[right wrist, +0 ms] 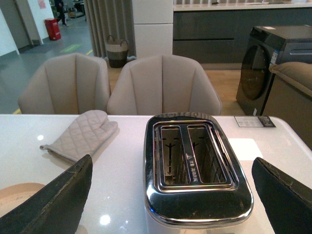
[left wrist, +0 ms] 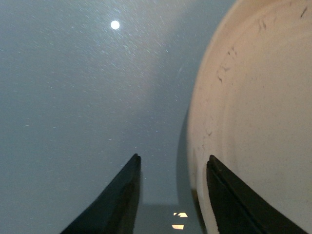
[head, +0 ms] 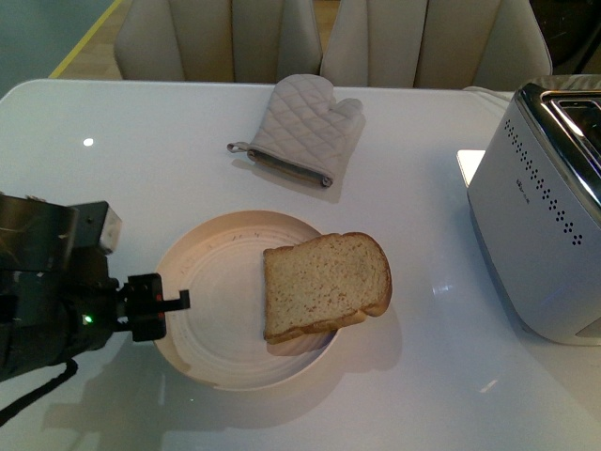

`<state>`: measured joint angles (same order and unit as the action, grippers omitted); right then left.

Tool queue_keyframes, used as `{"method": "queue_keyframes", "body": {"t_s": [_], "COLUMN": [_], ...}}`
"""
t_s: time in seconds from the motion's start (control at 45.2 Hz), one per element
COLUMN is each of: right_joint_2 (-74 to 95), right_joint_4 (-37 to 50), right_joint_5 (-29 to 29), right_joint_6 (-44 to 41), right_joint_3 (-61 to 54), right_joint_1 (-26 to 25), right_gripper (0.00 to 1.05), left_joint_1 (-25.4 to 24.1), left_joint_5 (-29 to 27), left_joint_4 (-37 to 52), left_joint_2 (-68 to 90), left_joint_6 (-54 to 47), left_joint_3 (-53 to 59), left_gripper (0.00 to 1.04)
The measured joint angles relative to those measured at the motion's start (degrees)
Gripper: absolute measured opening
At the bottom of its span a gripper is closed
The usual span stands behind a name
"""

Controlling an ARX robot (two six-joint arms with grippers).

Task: Put bread into toaster

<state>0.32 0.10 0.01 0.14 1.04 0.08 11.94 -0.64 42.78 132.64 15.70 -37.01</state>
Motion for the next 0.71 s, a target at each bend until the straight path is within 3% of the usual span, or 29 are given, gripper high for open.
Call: {"method": "queue_keyframes", "body": {"t_s": [0.288,0.619,0.708], "right_joint_2": [0.0,0.0,0.0], "right_joint_4": [0.0,0.0,0.0], "right_joint_5": [0.0,0.0,0.0], "right_joint_6": [0.0,0.0,0.0], "right_joint_3": [0.0,0.0,0.0], "right_joint_1": [0.0,0.0,0.0], "right_gripper": [0.96,0.96,0.96], "left_joint_1": [-10.2,-18.6,-18.7], "left_joint_5": [4.2,7.6,7.5], "left_joint_4": [1.1,-11.9,-8.3], "left_joint_2": [-29.0,-72.7,-77.5], "left_joint_6": [1.1,7.0,4.7], "left_joint_3": [10.9,23.0,24.3], "left_gripper": [0.99,0.98,0.93]}}
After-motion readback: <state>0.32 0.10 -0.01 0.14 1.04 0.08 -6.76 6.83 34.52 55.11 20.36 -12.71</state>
